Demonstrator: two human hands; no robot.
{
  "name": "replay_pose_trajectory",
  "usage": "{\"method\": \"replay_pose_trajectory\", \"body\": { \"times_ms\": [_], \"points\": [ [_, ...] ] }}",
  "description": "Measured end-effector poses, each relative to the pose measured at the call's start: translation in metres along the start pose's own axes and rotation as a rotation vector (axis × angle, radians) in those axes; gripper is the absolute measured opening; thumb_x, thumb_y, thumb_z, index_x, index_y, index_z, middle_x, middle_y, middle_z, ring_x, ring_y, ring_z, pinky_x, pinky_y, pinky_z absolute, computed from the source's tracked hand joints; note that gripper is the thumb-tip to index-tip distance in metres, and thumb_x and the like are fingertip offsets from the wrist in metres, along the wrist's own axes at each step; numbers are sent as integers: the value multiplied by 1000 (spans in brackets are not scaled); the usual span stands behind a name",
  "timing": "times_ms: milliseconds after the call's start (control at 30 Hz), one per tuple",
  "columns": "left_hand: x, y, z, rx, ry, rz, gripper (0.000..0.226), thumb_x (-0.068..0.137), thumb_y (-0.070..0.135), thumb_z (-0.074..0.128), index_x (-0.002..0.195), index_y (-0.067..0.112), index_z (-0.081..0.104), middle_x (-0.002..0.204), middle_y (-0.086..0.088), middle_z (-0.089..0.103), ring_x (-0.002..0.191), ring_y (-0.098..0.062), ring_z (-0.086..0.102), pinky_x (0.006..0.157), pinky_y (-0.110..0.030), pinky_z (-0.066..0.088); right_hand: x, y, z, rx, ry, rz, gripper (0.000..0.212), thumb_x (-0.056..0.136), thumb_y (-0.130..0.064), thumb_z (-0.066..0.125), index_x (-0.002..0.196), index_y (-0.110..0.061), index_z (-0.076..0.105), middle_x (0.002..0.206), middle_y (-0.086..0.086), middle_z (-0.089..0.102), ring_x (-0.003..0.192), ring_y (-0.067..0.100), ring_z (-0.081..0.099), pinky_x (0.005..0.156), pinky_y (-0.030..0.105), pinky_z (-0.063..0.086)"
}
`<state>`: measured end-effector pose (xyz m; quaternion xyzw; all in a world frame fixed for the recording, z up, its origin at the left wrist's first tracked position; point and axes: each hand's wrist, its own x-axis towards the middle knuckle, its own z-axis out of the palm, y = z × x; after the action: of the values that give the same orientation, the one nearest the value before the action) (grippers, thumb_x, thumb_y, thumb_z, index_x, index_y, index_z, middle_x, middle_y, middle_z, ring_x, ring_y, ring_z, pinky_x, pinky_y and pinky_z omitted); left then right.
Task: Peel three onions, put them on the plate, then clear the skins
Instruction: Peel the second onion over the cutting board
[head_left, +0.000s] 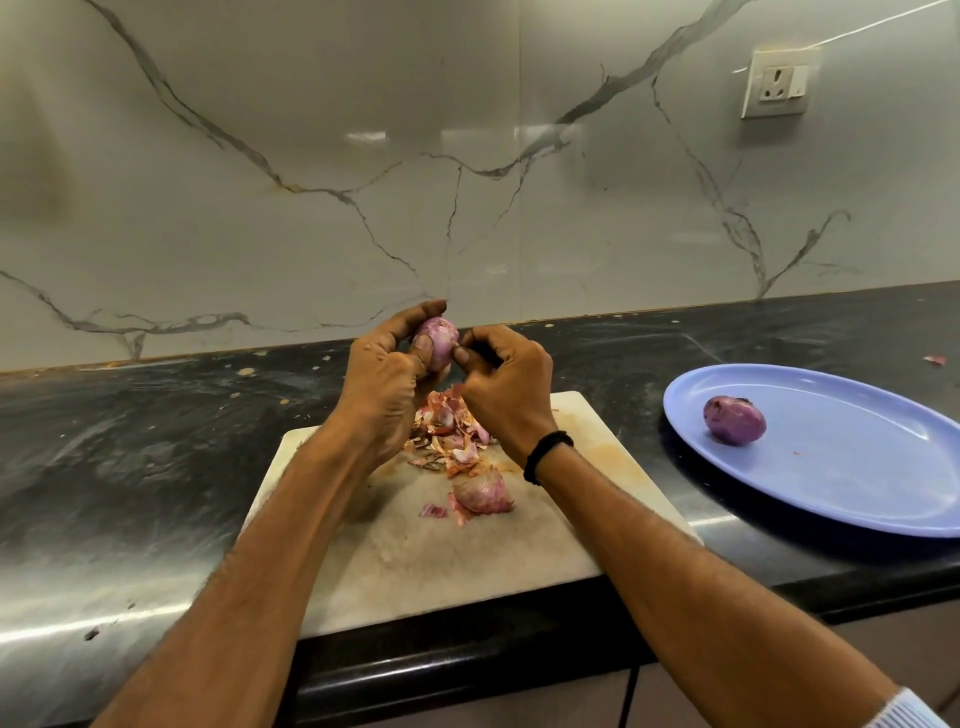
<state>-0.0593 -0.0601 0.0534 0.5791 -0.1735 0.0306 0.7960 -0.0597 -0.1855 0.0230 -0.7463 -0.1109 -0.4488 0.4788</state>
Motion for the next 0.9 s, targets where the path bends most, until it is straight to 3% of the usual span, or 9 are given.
{"method": "replay_pose_trajectory", "body": {
  "times_ms": [100,200,333,500,733,900],
  "points": [
    [1,1,1,-56,51,-41,35,103,-1,43,125,15,66,136,-13,59,116,-33,64,82,-36,62,-3,-4,0,-27,-8,-54,6,84,0,68,89,-3,67,85,7,68,78,15,62,70,16,53],
    [1,6,-1,-81,108,-76,33,106,3,42,127,14,65,134,-15,58,108,-30,65,75,-31,63,-7,-9,2,-51,-73,-100,8,83,2,66,90,-2,64,86,9,66,78,18,60,69,20,52],
    [2,9,-4,-127,120,-109,35,105,1,41,130,11,64,131,-15,59,115,-37,65,84,-40,62,-3,-9,2,-33,-6,-47,15,82,4,66,93,-6,60,89,5,64,82,15,60,70,20,53],
    [2,5,-2,-38,75,-62,35,104,1,42,131,12,62,138,-13,57,120,-35,62,90,-41,60,-3,-13,0,69,12,5,28,87,2,64,114,-5,60,106,8,67,97,14,64,86,21,54],
    [4,0,-3,48,51,15,33,103,1,46,125,18,65,139,-5,59,126,-32,59,92,-40,59,-2,-7,3,88,18,70,12,90,-14,68,102,-10,69,98,4,70,92,13,66,80,32,58],
    [1,4,-3,73,3,31,33,102,0,48,119,21,67,137,-8,58,123,-33,60,93,-41,59,-2,-6,1,-2,-26,-22,14,93,-11,64,105,-5,66,101,9,64,91,15,60,79,21,52]
  ]
}}
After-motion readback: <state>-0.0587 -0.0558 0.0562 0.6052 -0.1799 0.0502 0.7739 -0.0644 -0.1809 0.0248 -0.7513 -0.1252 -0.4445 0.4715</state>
